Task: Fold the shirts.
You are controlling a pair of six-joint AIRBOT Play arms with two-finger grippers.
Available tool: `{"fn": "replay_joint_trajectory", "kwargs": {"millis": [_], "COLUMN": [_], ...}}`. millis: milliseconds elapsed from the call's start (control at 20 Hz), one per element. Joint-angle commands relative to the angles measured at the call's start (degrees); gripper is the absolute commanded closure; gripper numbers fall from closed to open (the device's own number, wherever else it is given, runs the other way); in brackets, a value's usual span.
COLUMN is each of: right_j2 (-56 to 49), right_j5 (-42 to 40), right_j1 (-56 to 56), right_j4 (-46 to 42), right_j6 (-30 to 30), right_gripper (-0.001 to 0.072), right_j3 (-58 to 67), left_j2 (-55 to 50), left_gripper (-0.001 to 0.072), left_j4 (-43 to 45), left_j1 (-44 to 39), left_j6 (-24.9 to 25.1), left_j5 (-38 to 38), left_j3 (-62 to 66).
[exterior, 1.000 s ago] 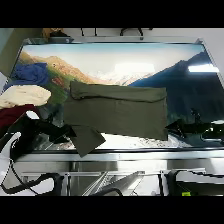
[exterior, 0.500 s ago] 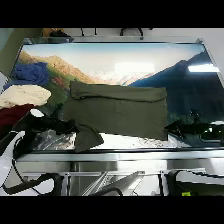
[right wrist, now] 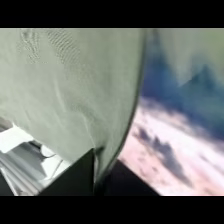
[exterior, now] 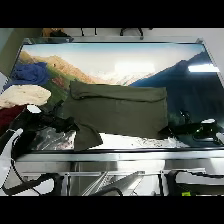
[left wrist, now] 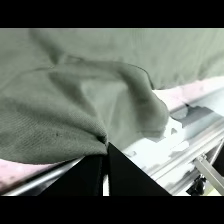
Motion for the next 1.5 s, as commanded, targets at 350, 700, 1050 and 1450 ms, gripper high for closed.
{"fn": "replay_joint_trajectory", "kwargs": {"millis": [350,700,1050,1450], "right_j2": [9.7,10.1,-3.5,-17.0], "right_j5": [4.4,0.6,-15.8,-19.9], "right_j1": [-7.0,-6.1,6.3,9.4], "right_j4": [-5.4,17.4,22.2,22.2], "right_j6": [10.9,1.3,-4.3,-9.6], "right_gripper": [0.0691,0.069,0.069,0.0648], "right_j3": [5.0,9.6,22.2,30.5], "left_j2": [14.3,8.3,-16.0,-37.8], "left_gripper": [0.0696,0.0697,0.0696,0.0692], "left_j4": [3.1,2.5,0.9,1.3], "left_j1": [-0.6,-1.1,-5.2,-6.6], "left_j6": [-1.9,-1.8,-1.8,-1.9], "left_j5": [-9.6,-3.2,0.6,3.0], "left_j3": [2.9,15.8,42.1,61.6]}}
